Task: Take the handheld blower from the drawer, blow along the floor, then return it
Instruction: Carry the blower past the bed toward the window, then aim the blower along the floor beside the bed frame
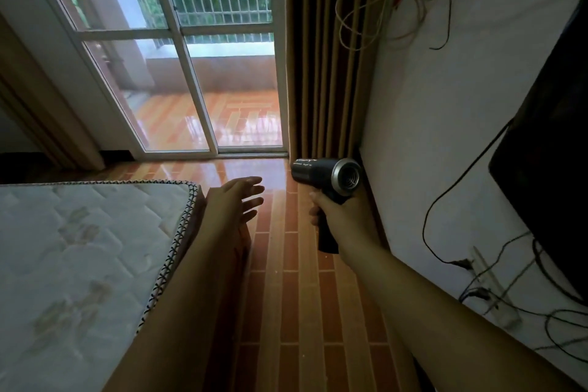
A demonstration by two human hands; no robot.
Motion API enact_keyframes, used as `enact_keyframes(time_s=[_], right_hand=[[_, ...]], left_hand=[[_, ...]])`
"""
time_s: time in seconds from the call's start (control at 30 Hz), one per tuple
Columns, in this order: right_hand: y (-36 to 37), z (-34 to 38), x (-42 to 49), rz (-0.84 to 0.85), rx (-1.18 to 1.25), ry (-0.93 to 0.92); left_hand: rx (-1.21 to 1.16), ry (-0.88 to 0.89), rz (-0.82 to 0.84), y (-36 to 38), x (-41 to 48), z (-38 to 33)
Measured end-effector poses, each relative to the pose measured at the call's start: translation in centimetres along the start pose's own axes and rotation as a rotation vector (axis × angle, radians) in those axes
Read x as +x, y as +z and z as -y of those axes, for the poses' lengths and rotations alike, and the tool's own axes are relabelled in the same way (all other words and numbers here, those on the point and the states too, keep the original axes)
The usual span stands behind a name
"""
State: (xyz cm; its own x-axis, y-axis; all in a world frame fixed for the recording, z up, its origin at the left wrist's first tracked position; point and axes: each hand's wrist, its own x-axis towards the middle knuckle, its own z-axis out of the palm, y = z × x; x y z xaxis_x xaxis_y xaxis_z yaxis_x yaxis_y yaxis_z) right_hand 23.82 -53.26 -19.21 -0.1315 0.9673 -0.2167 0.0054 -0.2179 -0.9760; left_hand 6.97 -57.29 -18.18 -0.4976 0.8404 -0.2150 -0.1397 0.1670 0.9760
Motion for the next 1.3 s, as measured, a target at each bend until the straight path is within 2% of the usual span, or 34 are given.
enact_keyframes(time_s=[0.23, 0.47, 0.63, 0.87, 1.13, 1.3], right_hand=[[2.5, -4.5, 11.4, 0.123, -0.029, 0.098], [5.4, -15.5, 18.7, 0.236, -0.115, 0.21], [8.7, -27.8, 20.9, 0.253, -0.159, 0.272], [12.1, -51.0, 21.9, 0.27, -0.19, 0.434], [16.5, -73.1, 25.1, 0.333, -0.201, 0.589], [19.3, -81.7, 27.6, 0.431, -0.253, 0.597]], left_hand=[[0.057, -0.015, -0.108, 2.0, 8.9, 3.6], [0.108, -0.138, -0.211, 0.9, 14.8, 15.5], [0.127, -0.257, -0.278, -1.2, 16.6, 28.0], [0.149, -0.391, -0.337, -7.0, 19.8, 48.3], [0.195, -0.369, -0.377, -11.2, 24.8, 65.6], [0.27, -0.338, -0.397, -13.9, 27.2, 72.9]])
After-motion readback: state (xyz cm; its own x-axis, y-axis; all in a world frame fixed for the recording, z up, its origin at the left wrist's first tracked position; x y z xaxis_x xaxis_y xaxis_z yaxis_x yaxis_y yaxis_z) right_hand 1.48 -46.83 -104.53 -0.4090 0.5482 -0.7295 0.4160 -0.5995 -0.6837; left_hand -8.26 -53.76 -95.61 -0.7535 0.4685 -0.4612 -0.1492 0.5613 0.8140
